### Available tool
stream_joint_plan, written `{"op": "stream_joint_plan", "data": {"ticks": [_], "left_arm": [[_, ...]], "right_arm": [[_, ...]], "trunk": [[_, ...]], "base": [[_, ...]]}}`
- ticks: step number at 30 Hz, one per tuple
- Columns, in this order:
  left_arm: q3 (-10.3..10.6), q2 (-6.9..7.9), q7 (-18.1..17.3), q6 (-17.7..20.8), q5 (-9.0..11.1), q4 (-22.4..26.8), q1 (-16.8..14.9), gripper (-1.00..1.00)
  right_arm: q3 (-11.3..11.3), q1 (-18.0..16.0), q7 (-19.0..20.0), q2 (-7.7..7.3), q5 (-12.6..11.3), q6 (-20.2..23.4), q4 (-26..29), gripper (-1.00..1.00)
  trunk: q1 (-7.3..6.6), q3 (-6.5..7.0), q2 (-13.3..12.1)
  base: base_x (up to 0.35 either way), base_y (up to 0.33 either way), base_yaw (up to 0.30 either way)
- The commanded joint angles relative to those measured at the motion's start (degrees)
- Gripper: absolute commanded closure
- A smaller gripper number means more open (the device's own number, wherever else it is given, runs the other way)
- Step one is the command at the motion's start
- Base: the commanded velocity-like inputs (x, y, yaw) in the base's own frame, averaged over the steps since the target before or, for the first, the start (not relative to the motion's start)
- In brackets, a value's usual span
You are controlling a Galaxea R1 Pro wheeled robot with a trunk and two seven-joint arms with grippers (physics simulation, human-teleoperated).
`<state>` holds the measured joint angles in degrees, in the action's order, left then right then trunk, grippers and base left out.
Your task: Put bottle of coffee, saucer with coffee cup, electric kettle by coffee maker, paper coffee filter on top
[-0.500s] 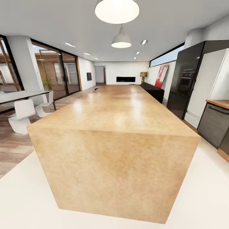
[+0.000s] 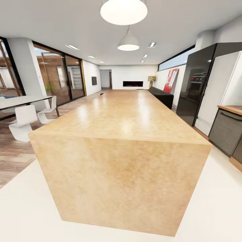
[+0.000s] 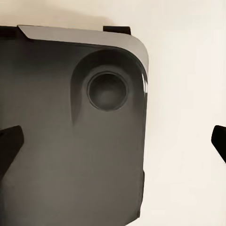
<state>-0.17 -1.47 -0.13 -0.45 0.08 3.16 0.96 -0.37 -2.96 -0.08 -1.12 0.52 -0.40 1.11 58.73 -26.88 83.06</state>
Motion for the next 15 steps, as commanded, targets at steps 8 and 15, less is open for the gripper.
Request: {"op": "stream_joint_plan", "data": {"ticks": [8,15], "left_arm": [[0.05,1.09,0.17,-1.00,-0.20,1.05,0.01,-1.00],[0.13,3.47,0.14,-1.58,-0.39,21.03,0.01,-1.00]], "right_arm": [[0.47,0.89,-0.01,-1.53,-0.73,-1.26,0.91,-1.00],[0.76,0.95,-0.07,-2.66,-0.93,-7.42,16.49,-1.00]], "trunk": [[0.00,-0.05,0.02],[0.00,-0.05,0.02]], "base": [[0.000,0.000,0.000],[0.000,0.000,0.000]]}}
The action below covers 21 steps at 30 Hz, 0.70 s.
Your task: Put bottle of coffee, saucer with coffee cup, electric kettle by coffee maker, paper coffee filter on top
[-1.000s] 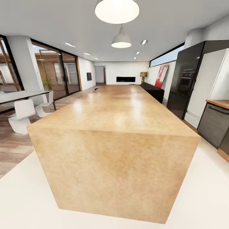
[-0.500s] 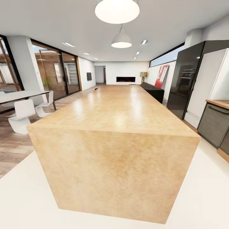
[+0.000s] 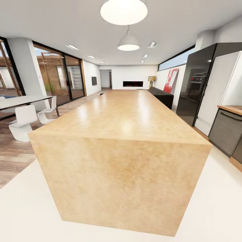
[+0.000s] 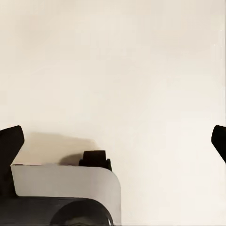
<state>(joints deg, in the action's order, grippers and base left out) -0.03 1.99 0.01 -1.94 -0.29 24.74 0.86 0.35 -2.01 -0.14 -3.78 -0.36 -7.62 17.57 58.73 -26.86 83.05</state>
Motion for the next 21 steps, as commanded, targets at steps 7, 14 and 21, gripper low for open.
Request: {"op": "stream_joint_plan", "data": {"ticks": [7,14,21], "left_arm": [[0.07,0.64,0.05,-0.80,-0.20,1.48,0.10,-1.00],[0.38,1.27,-0.01,-2.97,-0.20,6.92,0.10,-1.00],[0.34,1.33,-0.06,-3.36,-0.20,7.44,0.10,-1.00]], "right_arm": [[0.04,0.08,-0.05,-0.75,-0.06,-0.68,3.17,-1.00],[0.08,0.08,0.04,-2.24,-0.29,-0.71,3.39,-1.00],[0.08,0.08,0.05,-2.52,-0.20,-0.79,3.61,-1.00]], "trunk": [[0.00,-0.06,0.03],[0.00,-0.06,0.03],[0.00,0.05,0.03]], "base": [[0.000,0.000,0.000],[0.000,0.000,-0.004],[0.000,0.000,-0.140]]}}
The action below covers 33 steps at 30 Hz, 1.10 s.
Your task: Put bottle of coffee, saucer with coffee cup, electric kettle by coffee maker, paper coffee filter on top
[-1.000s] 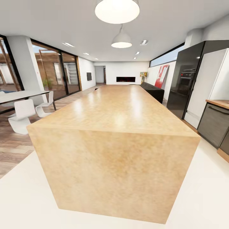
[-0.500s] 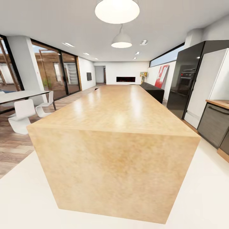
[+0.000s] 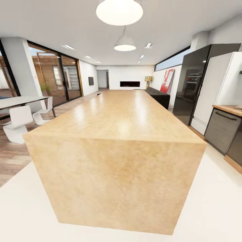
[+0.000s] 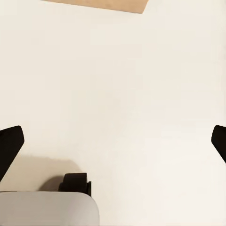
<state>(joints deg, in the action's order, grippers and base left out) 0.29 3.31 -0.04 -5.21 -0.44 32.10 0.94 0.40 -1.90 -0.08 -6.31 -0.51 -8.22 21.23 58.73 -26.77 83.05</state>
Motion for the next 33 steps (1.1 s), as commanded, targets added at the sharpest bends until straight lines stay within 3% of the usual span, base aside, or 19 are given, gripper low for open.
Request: {"op": "stream_joint_plan", "data": {"ticks": [1,33], "left_arm": [[0.04,0.02,0.01,-0.09,-0.04,0.02,0.02,-1.00],[-0.20,-0.32,0.05,0.02,0.00,-0.29,0.02,-1.00]], "right_arm": [[0.04,-0.04,-0.01,-0.02,-0.05,-0.20,-0.03,-1.00],[-0.08,0.05,0.17,0.23,-0.47,0.04,-3.02,-1.00]], "trunk": [[0.00,-0.02,0.03],[0.00,0.94,0.03]], "base": [[0.000,0.000,-0.203],[0.000,0.000,-0.239]]}}
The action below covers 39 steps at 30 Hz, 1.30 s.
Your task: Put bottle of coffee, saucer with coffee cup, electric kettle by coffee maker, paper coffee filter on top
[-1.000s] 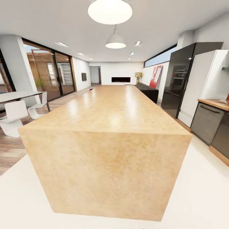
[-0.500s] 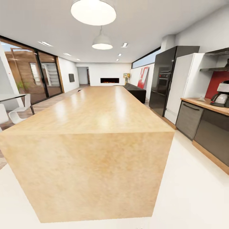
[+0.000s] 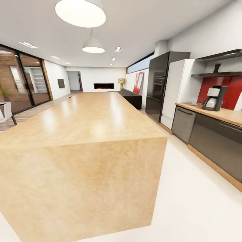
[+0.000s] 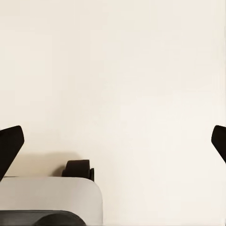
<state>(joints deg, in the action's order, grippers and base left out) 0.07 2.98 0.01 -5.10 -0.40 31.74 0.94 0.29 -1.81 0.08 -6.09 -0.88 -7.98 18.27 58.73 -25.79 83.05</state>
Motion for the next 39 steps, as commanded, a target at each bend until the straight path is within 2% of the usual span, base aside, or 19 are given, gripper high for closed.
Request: {"op": "stream_joint_plan", "data": {"ticks": [1,39], "left_arm": [[0.01,0.01,0.02,-0.09,-0.04,0.08,0.03,-1.00],[0.01,-0.08,-0.01,0.00,-0.04,-0.01,0.03,-1.00]], "right_arm": [[0.03,-0.04,0.01,0.01,-0.11,-0.20,-0.10,-1.00],[-0.03,-0.04,-0.07,0.12,-0.13,-0.37,-0.32,-1.00]], "trunk": [[0.00,-0.02,0.03],[0.00,1.18,0.03]], "base": [[0.000,0.000,-0.241],[0.000,0.000,-0.241]]}}
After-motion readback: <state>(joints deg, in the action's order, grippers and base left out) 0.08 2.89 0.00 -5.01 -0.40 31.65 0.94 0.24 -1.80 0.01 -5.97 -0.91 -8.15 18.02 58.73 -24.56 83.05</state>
